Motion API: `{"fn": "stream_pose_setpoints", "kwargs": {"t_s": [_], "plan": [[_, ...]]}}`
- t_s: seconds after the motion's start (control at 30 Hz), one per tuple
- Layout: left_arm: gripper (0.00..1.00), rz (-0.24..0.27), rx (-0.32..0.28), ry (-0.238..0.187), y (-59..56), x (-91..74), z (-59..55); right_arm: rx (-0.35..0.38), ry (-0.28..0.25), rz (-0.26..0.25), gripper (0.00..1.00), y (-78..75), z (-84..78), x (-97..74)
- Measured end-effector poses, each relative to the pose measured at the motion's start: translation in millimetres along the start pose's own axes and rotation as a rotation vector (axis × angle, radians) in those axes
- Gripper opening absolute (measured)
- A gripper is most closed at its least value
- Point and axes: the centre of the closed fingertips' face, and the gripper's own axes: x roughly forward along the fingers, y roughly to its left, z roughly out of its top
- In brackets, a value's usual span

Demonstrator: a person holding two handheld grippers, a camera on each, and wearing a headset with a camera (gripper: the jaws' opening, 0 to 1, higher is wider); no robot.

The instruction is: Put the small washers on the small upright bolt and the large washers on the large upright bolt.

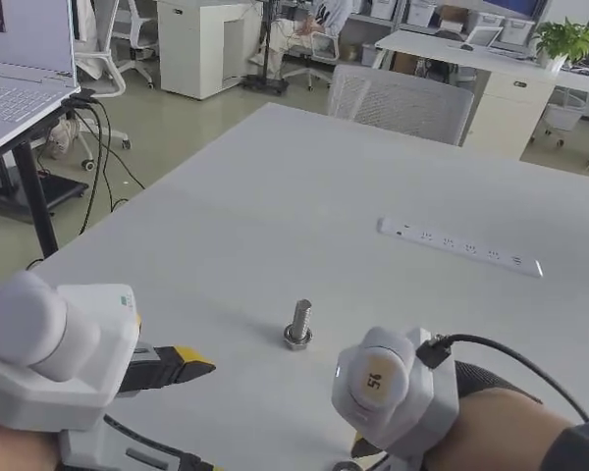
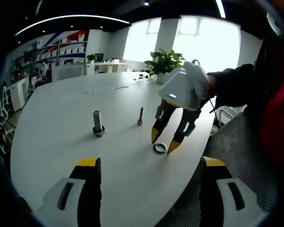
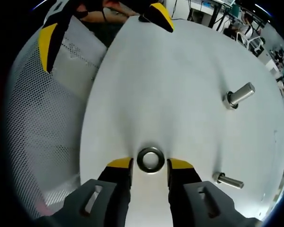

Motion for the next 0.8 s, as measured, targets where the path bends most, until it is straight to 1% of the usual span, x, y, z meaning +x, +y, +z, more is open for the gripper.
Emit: {"fn": "stream_pose_setpoints", "kwargs": {"t_s": [0.17,0.23,0.43,0.57,0.8], "plan": [[0.86,-0.003,-0.001,-0.002,-1.0,0.1,-0.3,0.004,-0.004,0.002,0.29,0.3,-0.3,0.3],[0.85,-0.004,-0.001,-0.004,-1.1,0.1,-0.1,0.003,-0.005,-0.001,0.26,-0.9,-1.0,0.3],[0.85,-0.006,-0.002,-0.005,-1.6,0.1,-0.5,0.007,-0.013,0.0,0.25,-1.2,-0.5,0.7],[0.85,-0.005,-0.002,-0.006,-1.5,0.1,-0.2,0.014,-0.01,0.001,0.24,-1.9,-0.2,0.8],[0.85,-0.001,-0.002,-0.007,-0.3,-0.1,-0.1,0.004,0.002,-0.001,0.24,-3.5,-0.9,0.5]]}}
